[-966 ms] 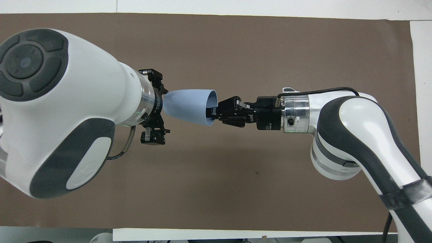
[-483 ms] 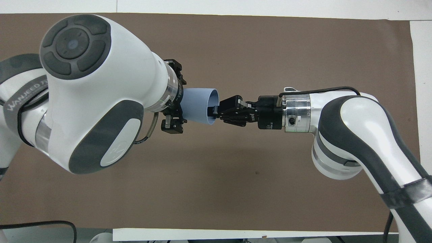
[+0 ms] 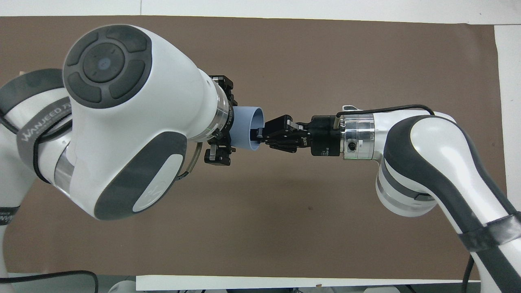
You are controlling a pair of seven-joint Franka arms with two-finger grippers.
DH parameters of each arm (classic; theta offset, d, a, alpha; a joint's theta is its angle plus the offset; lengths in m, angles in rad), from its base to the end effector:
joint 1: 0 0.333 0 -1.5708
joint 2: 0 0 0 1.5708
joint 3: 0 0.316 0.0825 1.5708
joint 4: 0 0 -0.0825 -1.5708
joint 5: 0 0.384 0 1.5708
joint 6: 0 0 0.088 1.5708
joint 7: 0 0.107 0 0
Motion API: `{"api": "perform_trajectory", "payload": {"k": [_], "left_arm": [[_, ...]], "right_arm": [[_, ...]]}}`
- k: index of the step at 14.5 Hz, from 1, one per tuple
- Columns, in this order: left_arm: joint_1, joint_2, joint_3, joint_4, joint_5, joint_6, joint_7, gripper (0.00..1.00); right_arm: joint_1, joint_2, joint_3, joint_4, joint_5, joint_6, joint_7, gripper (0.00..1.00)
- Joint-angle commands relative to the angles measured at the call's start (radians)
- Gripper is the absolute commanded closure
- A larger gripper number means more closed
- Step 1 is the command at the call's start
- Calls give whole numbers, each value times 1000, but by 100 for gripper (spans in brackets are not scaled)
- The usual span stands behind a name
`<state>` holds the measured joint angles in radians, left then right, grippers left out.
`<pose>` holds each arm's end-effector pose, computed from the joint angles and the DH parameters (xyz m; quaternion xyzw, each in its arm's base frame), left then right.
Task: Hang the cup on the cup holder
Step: 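Close the left gripper on the cup's open rim near the right gripper, then open the right gripper and withdraw while the left gripper carries the cup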
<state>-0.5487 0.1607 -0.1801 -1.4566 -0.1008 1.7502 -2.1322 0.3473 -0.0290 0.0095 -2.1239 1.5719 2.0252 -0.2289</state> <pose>0.4627 -0.4129 0.6041 0.7554 0.6486 -0.0542 0.0759 0.5011 0.2482 0.4675 -0.7723 0.1144 0.0644 0.6216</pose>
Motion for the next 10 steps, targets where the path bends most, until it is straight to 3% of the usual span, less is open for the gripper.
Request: {"api": "perform_trajectory", "payload": {"k": [1, 4, 6, 9, 10], "left_arm": [[-11, 19, 8, 19, -7, 20, 23, 41], [-11, 19, 8, 18, 1, 32, 46, 81], [-13, 17, 8, 18, 7, 19, 48, 99], [-11, 14, 11, 22, 10, -4, 46, 100], [-10, 14, 13, 28, 24, -39, 48, 100]], "right_arm": [[-1, -22, 4, -21, 30, 7, -29, 100], [-1, -22, 4, -21, 28, 7, -29, 100], [-1, -22, 4, -21, 28, 7, -29, 100], [-1, -22, 4, -19, 28, 9, -30, 97], [-1, -22, 4, -19, 28, 10, -29, 81]]}}
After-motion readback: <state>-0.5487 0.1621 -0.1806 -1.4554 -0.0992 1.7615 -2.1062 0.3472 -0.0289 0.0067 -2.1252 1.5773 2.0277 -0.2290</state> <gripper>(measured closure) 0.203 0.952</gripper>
